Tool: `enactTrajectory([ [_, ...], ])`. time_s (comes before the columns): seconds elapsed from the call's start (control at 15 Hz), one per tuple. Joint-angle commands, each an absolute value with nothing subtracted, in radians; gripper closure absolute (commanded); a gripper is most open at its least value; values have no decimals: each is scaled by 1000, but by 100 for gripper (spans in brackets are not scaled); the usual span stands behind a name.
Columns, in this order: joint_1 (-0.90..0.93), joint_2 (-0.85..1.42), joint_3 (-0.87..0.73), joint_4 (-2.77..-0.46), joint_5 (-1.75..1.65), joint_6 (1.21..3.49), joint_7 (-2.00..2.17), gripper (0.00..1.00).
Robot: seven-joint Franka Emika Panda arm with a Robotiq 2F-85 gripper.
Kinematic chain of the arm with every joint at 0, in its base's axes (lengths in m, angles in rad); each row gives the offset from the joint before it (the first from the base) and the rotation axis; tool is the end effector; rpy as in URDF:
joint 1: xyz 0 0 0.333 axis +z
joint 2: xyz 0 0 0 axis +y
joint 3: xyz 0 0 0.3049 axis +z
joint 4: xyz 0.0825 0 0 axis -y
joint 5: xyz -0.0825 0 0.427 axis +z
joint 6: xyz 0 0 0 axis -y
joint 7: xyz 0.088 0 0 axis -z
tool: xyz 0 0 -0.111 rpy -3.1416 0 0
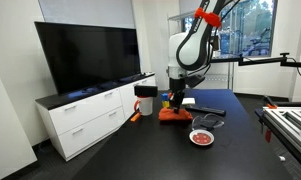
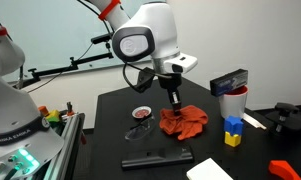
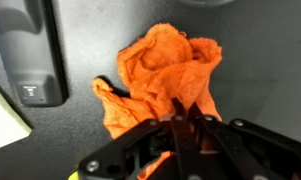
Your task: Use the orange towel to wipe the counter
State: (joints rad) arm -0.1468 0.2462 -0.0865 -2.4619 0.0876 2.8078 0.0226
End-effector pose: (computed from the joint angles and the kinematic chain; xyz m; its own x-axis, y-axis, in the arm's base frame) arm 0.4919 -0.1236 0.1546 0.9398 -0.3266 0.1002 -0.3265 -0.9450 -0.0181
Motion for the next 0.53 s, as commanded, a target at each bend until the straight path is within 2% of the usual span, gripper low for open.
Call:
enactTrajectory([
  [0.0, -147, 224, -90, -2479, 86, 2810, -3, 98],
  [0.47, -95, 219, 0, -2479, 114, 2833, -12, 98],
])
